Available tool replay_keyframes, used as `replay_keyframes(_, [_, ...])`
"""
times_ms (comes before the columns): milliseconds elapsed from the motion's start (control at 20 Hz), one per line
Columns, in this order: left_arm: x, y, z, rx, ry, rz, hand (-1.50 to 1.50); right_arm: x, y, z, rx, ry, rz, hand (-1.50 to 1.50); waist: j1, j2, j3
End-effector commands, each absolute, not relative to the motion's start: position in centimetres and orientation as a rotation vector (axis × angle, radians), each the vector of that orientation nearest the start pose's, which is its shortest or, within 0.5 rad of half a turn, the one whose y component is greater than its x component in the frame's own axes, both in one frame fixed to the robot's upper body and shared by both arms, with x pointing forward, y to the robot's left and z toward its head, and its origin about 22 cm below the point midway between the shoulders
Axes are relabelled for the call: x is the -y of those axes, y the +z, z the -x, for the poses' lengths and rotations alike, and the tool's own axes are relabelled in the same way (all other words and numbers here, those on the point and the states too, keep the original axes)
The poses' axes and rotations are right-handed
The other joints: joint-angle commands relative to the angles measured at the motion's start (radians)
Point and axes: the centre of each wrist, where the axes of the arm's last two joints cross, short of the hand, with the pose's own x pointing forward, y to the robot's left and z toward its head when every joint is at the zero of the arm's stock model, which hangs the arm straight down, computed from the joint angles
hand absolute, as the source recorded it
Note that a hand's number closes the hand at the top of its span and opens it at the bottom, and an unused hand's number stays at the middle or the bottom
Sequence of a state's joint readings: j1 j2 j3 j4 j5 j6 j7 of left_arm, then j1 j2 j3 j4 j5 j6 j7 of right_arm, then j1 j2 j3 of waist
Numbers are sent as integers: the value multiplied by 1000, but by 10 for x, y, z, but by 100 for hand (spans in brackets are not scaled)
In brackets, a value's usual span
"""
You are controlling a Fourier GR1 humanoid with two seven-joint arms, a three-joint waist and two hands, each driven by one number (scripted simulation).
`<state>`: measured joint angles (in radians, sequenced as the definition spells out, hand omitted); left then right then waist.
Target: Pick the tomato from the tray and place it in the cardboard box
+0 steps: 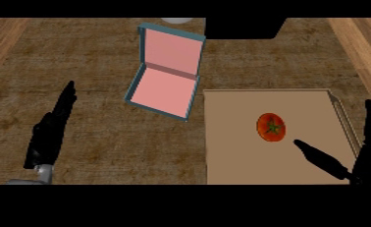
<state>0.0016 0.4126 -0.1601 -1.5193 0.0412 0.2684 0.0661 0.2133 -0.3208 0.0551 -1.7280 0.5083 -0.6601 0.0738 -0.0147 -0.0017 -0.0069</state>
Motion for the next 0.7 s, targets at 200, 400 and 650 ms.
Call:
replay_keyframes(200, [-289,5,-236,1436,-202,-377,0,283,42,-170,1139,488,1050,-150,24,4,-1])
replay_keyframes(400, [-288,15,-247,1444,-220,-376,0,237,72,-175,1050,535,985,-150,23,2,3])
replay_keyframes(650, [-291,10,-248,1453,-210,-369,0,199,81,-202,952,532,1012,-150,21,2,6])
